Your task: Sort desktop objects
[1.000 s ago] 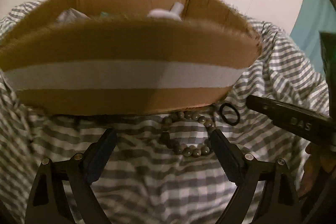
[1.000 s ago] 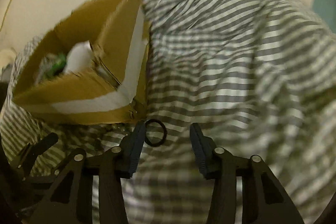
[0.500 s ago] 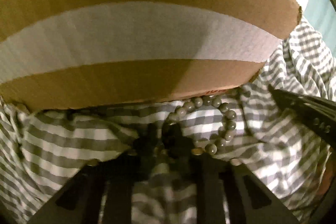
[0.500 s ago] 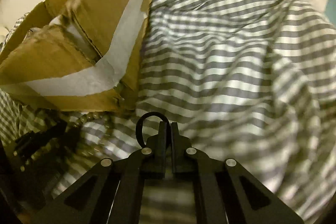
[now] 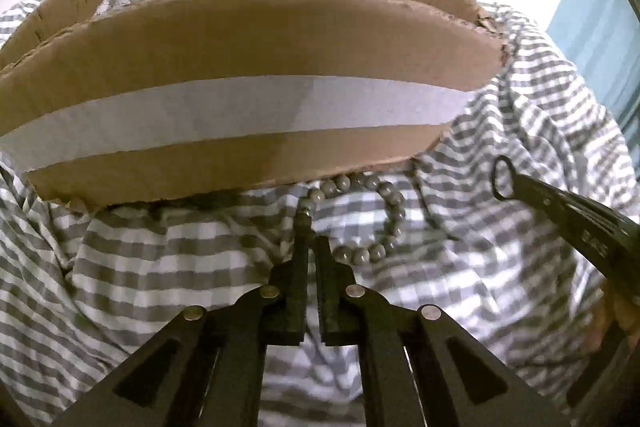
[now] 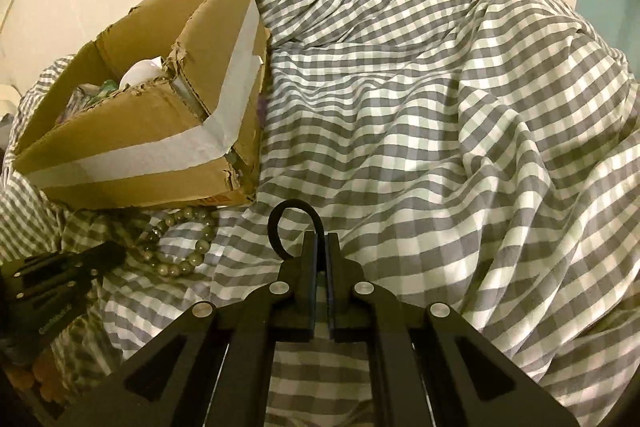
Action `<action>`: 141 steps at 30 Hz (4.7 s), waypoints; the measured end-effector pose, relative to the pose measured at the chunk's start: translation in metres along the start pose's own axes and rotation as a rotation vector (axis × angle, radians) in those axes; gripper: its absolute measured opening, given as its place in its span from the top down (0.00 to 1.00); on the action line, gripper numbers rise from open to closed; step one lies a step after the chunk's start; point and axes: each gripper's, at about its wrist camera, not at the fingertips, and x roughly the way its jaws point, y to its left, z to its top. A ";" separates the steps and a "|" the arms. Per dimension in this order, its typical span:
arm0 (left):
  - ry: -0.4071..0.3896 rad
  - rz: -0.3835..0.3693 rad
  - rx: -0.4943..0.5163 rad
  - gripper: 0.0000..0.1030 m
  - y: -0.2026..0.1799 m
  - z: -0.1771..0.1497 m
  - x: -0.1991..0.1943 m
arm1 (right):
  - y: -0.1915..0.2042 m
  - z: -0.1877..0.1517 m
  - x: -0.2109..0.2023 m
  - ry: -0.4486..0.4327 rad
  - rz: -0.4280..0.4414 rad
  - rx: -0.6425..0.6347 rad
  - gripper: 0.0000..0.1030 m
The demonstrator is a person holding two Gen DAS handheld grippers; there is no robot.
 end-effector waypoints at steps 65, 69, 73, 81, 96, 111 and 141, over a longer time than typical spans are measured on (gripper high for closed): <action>-0.003 -0.067 0.033 0.99 0.021 0.000 -0.015 | 0.021 -0.013 -0.031 -0.054 0.026 0.015 0.97; 0.007 -0.072 0.029 0.93 0.009 0.006 0.000 | 0.020 -0.015 -0.031 -0.053 0.024 0.016 0.97; 0.048 0.015 0.039 0.76 0.007 0.007 0.036 | 0.016 -0.016 -0.028 -0.045 0.026 0.036 0.97; 0.044 0.038 0.033 0.85 0.006 0.010 0.050 | 0.017 -0.016 -0.021 -0.025 0.033 0.031 0.97; -0.195 -0.127 0.046 0.89 0.009 0.020 -0.103 | 0.056 -0.011 -0.083 -0.124 0.052 0.001 0.97; -0.346 -0.085 0.103 0.89 0.055 0.128 -0.161 | 0.143 0.114 -0.111 -0.270 0.096 -0.135 0.97; -0.507 0.089 0.082 0.00 0.058 0.146 -0.197 | 0.119 0.158 -0.147 -0.358 0.024 -0.080 0.12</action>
